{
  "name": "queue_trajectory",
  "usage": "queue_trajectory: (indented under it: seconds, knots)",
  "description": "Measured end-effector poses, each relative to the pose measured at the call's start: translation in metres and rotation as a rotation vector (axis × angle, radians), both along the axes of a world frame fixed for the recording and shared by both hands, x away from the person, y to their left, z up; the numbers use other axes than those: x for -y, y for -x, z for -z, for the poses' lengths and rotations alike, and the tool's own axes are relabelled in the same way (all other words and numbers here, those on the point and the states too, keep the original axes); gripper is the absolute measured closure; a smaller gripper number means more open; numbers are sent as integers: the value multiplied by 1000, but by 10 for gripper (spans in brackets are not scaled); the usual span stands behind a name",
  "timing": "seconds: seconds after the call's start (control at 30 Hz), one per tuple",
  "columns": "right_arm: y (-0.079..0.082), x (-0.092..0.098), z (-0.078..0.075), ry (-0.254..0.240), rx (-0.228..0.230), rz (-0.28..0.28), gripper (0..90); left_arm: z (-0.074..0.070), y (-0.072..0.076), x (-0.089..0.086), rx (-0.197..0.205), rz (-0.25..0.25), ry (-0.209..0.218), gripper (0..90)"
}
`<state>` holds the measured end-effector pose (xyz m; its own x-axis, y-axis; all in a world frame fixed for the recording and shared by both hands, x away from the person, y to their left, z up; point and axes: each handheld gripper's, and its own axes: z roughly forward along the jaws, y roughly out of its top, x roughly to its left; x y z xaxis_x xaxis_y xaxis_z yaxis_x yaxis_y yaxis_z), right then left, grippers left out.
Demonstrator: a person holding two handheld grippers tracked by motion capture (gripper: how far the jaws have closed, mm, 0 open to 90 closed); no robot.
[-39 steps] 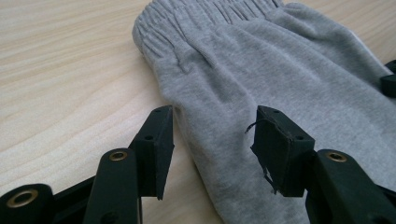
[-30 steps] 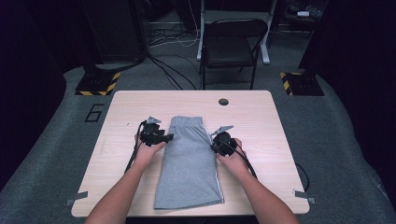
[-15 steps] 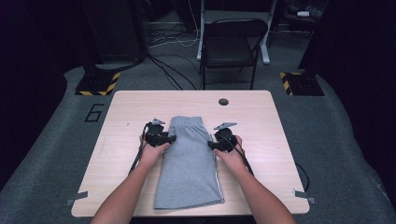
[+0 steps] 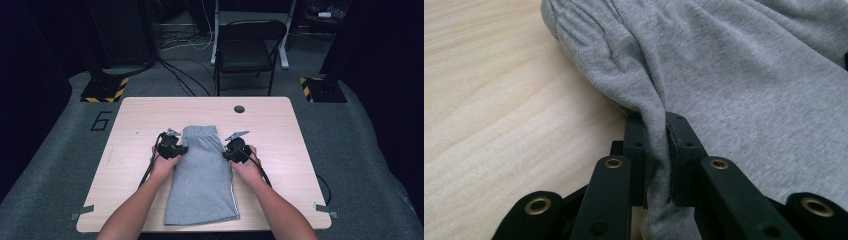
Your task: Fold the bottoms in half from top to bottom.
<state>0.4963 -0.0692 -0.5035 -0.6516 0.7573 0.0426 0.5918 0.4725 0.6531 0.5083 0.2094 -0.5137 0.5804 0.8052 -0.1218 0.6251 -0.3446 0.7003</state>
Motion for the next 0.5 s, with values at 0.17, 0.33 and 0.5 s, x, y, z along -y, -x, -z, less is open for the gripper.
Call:
queue_trajectory:
  seconds: [0.17, 0.33, 0.5]
  knots:
    - [14, 11, -8, 12, -8, -47, 830, -5, 10, 5, -10, 40, -18, 806]
    - [18, 17, -17, -4, 9, -49, 719, -14, 12, 8, 24, 28, 3, 586]
    - [15, 12, -34, -20, 47, -45, 624, -25, 8, 6, 35, 27, 50, 522]
